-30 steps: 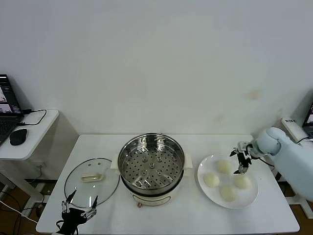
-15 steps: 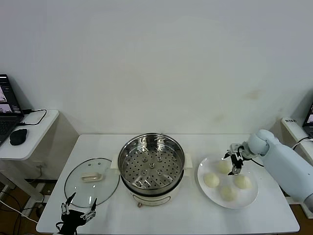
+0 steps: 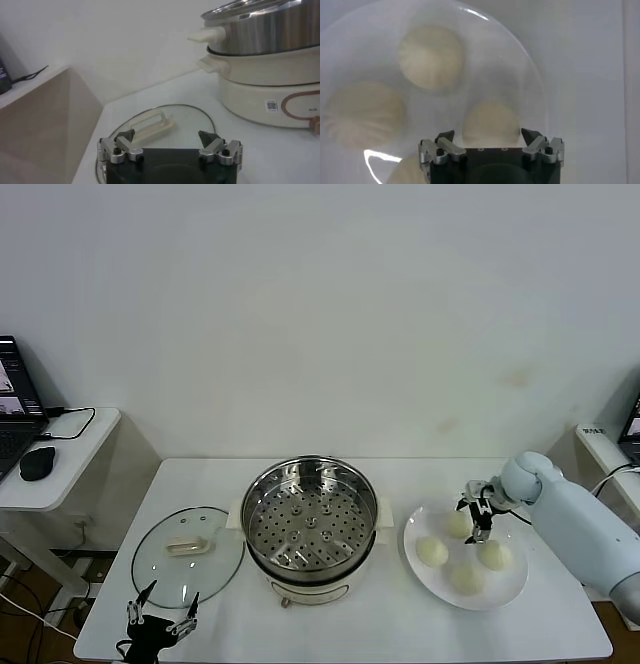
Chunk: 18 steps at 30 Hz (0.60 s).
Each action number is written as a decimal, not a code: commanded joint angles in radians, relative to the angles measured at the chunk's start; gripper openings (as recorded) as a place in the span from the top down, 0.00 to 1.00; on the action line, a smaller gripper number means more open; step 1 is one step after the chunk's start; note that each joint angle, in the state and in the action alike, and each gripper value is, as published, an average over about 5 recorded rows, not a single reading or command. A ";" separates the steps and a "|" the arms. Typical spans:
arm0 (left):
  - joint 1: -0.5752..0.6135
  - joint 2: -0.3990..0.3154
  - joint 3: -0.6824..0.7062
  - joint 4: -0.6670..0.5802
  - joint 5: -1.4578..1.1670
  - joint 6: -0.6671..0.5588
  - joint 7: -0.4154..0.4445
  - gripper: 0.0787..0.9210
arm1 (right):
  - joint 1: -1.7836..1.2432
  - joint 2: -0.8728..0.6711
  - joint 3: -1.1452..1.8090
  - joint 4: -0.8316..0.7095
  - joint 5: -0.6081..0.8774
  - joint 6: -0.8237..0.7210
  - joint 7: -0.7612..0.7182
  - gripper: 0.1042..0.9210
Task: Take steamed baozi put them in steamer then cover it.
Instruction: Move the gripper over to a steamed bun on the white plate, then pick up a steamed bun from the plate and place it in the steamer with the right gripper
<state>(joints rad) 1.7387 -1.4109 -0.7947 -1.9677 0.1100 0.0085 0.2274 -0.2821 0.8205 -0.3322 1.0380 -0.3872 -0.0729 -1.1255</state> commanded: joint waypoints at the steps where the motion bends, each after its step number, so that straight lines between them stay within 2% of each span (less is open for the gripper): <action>1: 0.001 0.001 0.000 0.001 0.002 0.002 0.001 0.12 | -0.002 0.006 0.005 -0.009 -0.005 0.001 0.002 0.28; 6: 0.002 0.002 -0.001 0.001 0.003 0.001 0.000 0.12 | 0.000 -0.005 0.008 -0.001 0.024 0.002 -0.002 0.42; 12: 0.004 -0.003 0.001 -0.001 0.006 0.001 -0.001 0.12 | 0.033 -0.052 -0.014 0.059 0.121 -0.021 -0.028 0.43; 18: -0.004 -0.013 0.001 0.001 -0.003 0.002 -0.013 0.12 | 0.206 -0.098 -0.125 0.121 0.274 -0.050 -0.062 0.43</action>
<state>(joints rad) 1.7359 -1.4225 -0.7935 -1.9662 0.1084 0.0102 0.2178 -0.1912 0.7616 -0.3873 1.1080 -0.2397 -0.1025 -1.1682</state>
